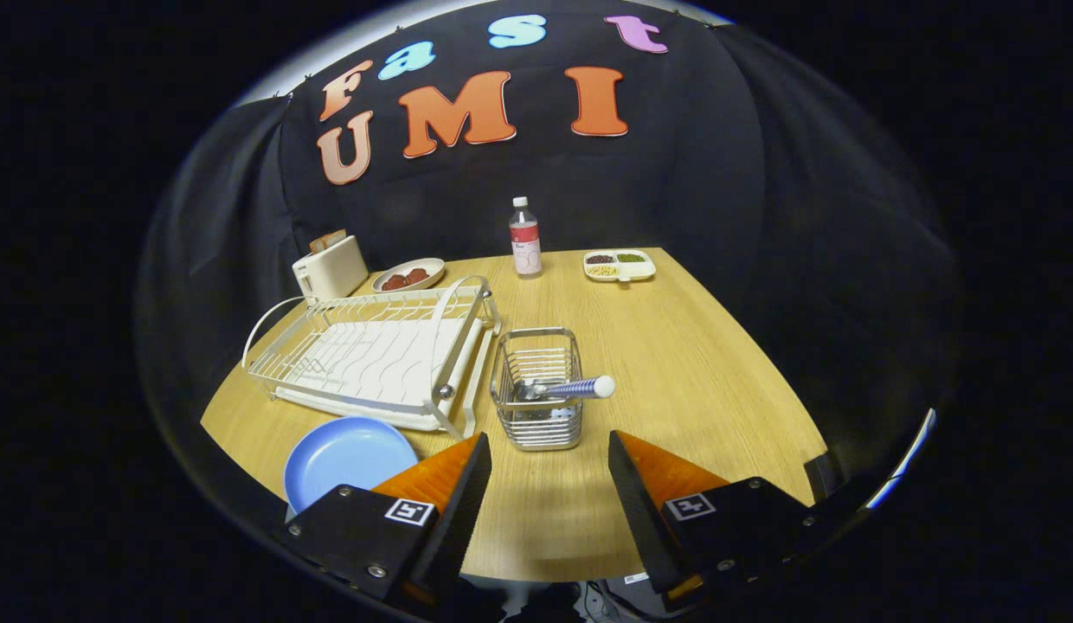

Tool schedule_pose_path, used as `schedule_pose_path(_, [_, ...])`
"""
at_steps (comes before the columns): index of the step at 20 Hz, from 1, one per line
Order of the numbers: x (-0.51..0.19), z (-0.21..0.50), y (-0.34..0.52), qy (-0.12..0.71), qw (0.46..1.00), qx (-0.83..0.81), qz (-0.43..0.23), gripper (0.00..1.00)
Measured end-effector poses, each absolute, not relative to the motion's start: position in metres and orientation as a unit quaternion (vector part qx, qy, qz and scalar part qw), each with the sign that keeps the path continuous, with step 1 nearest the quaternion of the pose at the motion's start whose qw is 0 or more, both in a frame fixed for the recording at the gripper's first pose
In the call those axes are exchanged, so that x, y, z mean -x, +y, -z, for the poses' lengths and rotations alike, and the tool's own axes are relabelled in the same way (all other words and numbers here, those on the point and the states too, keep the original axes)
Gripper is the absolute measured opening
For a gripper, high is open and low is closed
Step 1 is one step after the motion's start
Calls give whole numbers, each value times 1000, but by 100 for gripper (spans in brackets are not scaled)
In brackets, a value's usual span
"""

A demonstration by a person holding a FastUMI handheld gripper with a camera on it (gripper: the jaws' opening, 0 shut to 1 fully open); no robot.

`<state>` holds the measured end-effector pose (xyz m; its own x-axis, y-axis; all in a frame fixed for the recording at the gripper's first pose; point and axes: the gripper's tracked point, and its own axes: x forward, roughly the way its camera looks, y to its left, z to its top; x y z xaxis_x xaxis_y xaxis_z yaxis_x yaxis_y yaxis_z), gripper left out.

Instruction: Take the plate from the dish rack, then take the spoon from the basket and place it into the plate.

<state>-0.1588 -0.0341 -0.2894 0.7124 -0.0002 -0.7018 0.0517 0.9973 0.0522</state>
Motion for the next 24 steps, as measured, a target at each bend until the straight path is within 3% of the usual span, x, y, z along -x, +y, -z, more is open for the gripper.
schedule_pose_path(4, [136, 298, -46, 377, 923, -73, 38, 72])
schedule_pose_path(11, [131, 308, -36, 395, 912, -100, 33, 18])
schedule_pose_path(14, [122, 293, -34, 376, 921, -101, 26, 13])
schedule_pose_path(24, [85, 279, -20, 351, 935, -61, 3, 13])
